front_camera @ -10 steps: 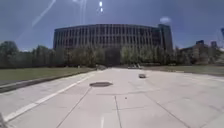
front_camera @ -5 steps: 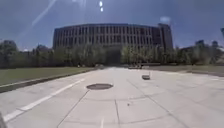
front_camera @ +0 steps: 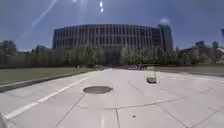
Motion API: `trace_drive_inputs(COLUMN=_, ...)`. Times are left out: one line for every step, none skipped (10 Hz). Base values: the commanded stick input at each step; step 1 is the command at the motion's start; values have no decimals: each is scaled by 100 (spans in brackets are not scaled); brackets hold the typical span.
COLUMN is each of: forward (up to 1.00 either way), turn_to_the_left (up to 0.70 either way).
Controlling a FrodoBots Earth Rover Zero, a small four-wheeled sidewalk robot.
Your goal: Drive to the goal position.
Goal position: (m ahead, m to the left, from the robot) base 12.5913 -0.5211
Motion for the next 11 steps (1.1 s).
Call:
trace_drive_inputs(forward=70, turn_to_the_left=1)
trace_drive_inputs(forward=70, turn_to_the_left=2)
trace_drive_inputs(forward=70, turn_to_the_left=1)
trace_drive_inputs(forward=70, turn_to_the_left=1)
trace_drive_inputs(forward=70, turn_to_the_left=0)
trace_drive_inputs(forward=70, turn_to_the_left=0)
trace_drive_inputs(forward=70, turn_to_the_left=2)
trace_drive_inputs(forward=70, turn_to_the_left=2)
trace_drive_inputs(forward=70, turn_to_the_left=0)
trace_drive_inputs(forward=70, turn_to_the_left=0)
trace_drive_inputs(forward=70, turn_to_the_left=0)
